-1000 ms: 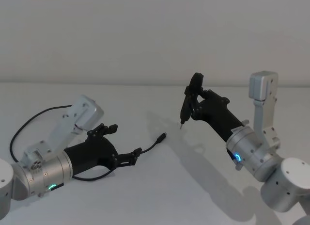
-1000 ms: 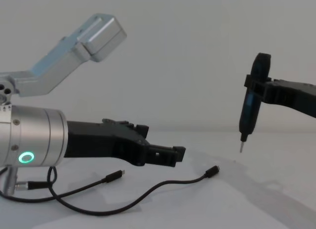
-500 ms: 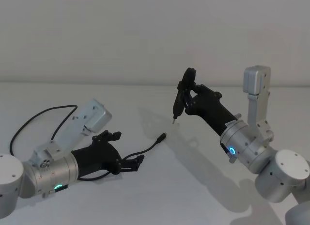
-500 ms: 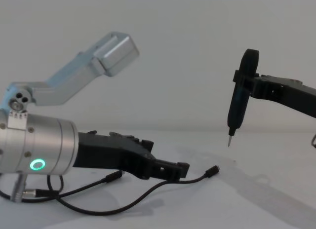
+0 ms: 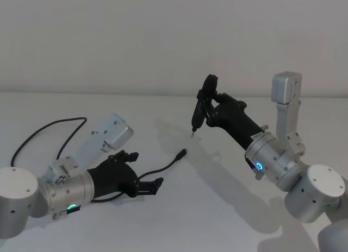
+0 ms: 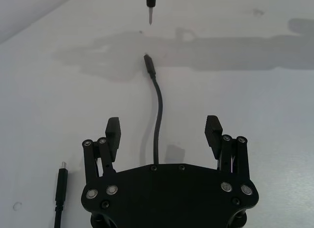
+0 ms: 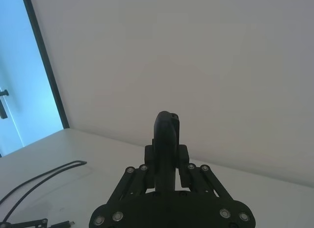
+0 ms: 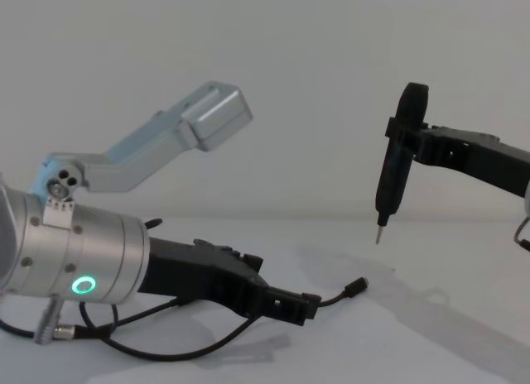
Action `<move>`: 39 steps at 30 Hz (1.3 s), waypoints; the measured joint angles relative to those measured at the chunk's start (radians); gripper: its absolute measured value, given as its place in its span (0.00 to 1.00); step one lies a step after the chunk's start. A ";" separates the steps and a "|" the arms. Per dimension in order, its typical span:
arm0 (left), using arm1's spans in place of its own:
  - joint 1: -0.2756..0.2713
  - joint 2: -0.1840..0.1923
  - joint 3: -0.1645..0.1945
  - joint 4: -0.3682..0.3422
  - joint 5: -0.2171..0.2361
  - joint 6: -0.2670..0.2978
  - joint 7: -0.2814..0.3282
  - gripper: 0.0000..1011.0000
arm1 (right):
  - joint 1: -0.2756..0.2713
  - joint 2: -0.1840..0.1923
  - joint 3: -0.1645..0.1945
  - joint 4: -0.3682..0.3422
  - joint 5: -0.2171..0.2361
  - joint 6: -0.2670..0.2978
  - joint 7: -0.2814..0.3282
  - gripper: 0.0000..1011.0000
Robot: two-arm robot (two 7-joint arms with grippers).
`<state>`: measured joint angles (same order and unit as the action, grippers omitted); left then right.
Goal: Pick up the data cable with the one hand.
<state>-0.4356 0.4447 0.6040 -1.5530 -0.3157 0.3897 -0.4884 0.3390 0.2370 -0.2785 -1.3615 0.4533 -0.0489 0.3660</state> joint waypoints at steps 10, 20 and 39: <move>-0.027 -0.018 0.013 0.034 0.026 0.023 0.001 0.99 | 0.015 0.004 -0.007 0.027 0.015 -0.010 0.013 0.27; -0.041 -0.026 0.022 0.047 0.042 0.041 -0.010 0.99 | 0.021 0.006 -0.012 0.040 0.027 -0.017 0.021 0.27; -0.046 -0.028 0.031 0.054 0.074 0.056 -0.017 0.99 | 0.020 0.010 -0.015 0.048 0.037 -0.021 0.023 0.27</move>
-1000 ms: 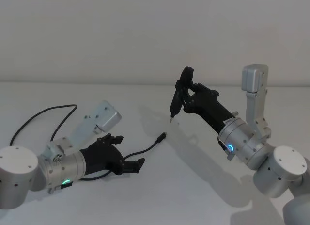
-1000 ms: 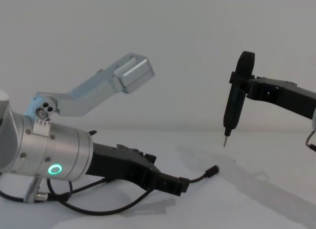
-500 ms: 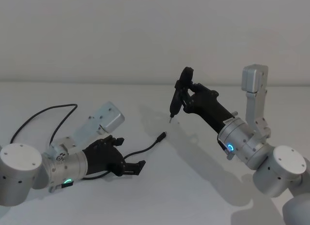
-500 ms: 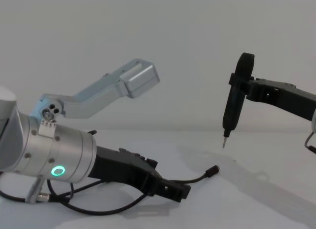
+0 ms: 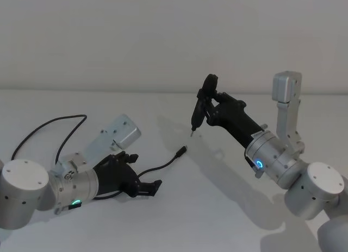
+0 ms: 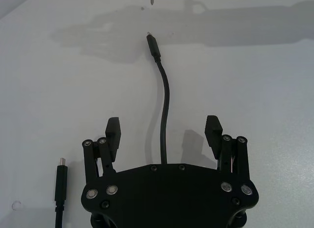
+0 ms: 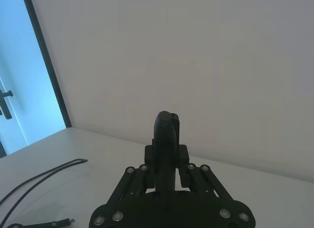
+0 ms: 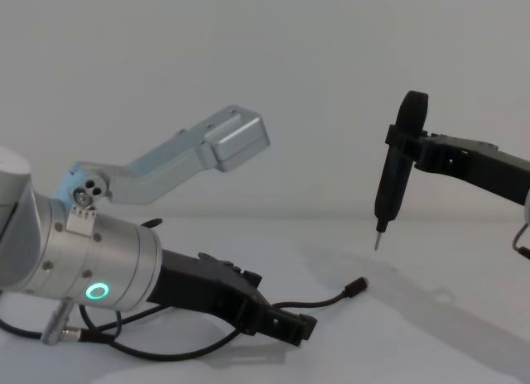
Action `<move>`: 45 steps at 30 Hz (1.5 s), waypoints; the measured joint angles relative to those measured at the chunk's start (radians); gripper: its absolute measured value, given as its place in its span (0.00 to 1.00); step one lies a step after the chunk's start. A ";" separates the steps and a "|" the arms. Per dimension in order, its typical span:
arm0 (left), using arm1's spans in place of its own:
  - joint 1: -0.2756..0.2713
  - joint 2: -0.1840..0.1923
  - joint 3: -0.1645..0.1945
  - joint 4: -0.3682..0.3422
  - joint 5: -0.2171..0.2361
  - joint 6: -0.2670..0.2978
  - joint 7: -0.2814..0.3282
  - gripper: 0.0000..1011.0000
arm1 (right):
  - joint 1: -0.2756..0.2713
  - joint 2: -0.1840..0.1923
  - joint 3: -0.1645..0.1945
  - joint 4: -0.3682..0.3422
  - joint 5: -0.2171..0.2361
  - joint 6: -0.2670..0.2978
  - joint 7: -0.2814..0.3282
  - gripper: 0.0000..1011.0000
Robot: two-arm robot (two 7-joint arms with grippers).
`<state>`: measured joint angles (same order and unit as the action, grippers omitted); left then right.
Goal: Pick up the data cable with the one hand.
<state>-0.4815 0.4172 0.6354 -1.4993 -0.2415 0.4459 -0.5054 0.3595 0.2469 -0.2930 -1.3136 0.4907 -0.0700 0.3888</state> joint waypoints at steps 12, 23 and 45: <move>0.001 -0.001 0.000 0.001 0.007 0.001 0.002 0.86 | -0.001 0.000 0.001 0.004 0.003 -0.001 0.000 0.27; 0.002 -0.001 0.000 0.002 0.010 0.002 0.003 0.55 | -0.002 -0.003 0.002 0.011 0.007 0.001 0.000 0.27; 0.002 -0.001 0.000 0.002 0.011 0.002 0.003 0.04 | 0.009 -0.006 -0.010 0.050 0.010 0.009 0.007 0.27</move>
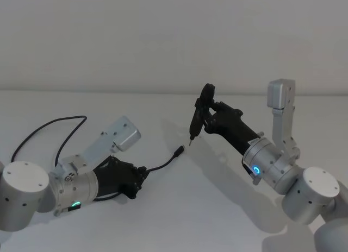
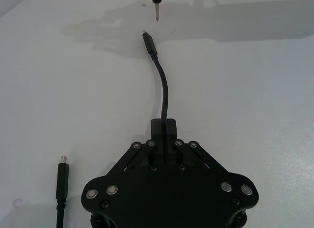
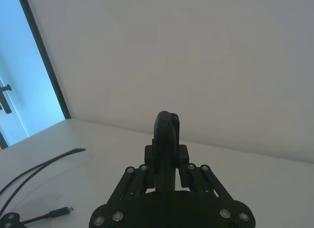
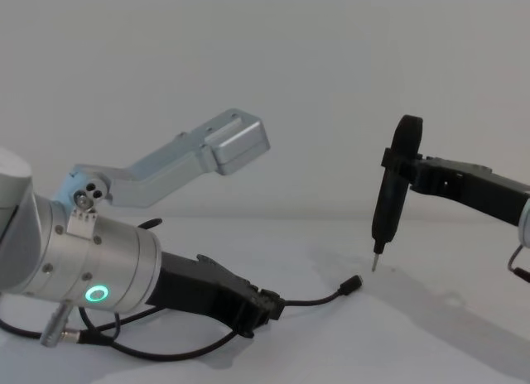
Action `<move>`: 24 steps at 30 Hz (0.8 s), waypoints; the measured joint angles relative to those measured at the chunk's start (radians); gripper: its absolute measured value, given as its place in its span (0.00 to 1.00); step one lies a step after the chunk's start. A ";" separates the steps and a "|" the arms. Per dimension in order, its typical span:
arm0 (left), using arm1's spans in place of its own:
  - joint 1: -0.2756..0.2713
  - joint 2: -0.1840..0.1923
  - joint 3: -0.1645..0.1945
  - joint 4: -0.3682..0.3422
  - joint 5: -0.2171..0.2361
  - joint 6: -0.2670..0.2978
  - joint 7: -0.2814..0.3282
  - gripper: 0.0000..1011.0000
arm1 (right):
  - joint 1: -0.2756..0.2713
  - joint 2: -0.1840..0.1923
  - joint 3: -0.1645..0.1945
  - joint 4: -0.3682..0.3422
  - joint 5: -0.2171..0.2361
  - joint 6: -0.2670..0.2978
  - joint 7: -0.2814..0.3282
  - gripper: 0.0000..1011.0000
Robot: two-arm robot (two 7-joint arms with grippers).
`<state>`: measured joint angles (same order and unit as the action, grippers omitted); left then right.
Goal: Pick up the data cable with the one hand.
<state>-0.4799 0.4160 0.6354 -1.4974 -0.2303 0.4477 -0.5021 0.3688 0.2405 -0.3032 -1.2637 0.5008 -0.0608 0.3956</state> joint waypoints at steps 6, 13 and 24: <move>0.000 0.000 0.000 0.000 0.000 0.000 0.000 0.04 | 0.007 -0.004 -0.002 0.016 -0.005 -0.005 0.002 0.27; 0.000 0.000 0.000 0.000 0.000 0.000 0.000 0.04 | 0.018 -0.011 -0.004 0.040 -0.013 -0.014 0.009 0.27; 0.000 0.000 0.000 0.000 0.000 0.000 0.000 0.04 | 0.040 -0.025 -0.007 0.079 -0.025 -0.030 0.020 0.27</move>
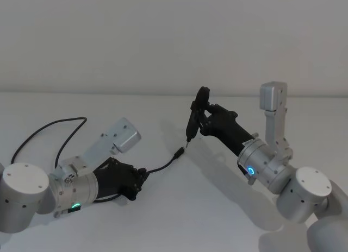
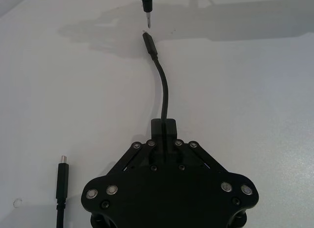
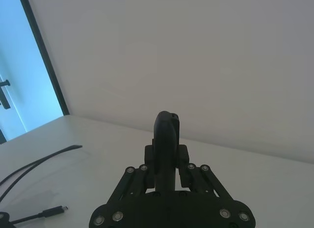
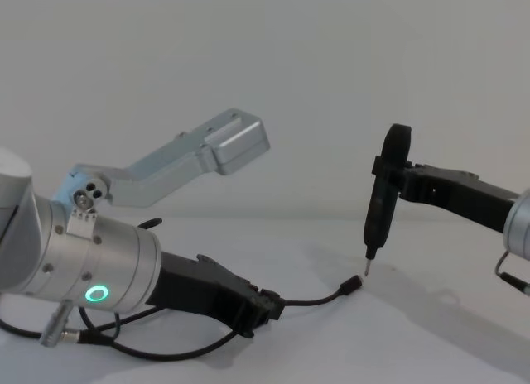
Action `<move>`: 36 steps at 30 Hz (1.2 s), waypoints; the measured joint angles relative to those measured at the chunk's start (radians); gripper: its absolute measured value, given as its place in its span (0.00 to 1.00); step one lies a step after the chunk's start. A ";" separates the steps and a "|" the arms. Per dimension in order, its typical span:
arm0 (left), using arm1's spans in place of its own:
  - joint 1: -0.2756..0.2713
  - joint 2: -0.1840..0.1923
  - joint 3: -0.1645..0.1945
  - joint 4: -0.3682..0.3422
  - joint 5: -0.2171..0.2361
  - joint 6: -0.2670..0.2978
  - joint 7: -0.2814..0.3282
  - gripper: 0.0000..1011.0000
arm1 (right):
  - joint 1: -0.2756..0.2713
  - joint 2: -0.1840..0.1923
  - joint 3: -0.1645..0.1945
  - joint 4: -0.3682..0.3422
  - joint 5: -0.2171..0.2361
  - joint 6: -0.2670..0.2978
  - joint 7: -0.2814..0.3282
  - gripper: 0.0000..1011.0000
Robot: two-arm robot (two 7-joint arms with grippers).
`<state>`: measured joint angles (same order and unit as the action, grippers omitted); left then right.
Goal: Pick up the data cable with the one hand.
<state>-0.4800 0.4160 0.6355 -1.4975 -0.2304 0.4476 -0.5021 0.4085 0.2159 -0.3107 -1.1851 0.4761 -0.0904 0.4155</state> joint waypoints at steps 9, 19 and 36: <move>0.000 0.000 0.000 0.000 0.000 0.000 0.000 0.04 | 0.014 -0.009 -0.003 0.027 -0.009 -0.010 0.009 0.27; 0.000 0.000 0.000 0.000 0.000 0.000 0.000 0.04 | 0.023 -0.016 -0.004 0.045 -0.016 -0.016 0.015 0.27; 0.000 0.000 0.000 0.000 0.000 0.000 0.000 0.04 | 0.027 -0.018 -0.005 0.055 -0.019 -0.019 0.018 0.27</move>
<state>-0.4800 0.4159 0.6354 -1.4975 -0.2304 0.4476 -0.5021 0.4360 0.1974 -0.3162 -1.1302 0.4570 -0.1094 0.4333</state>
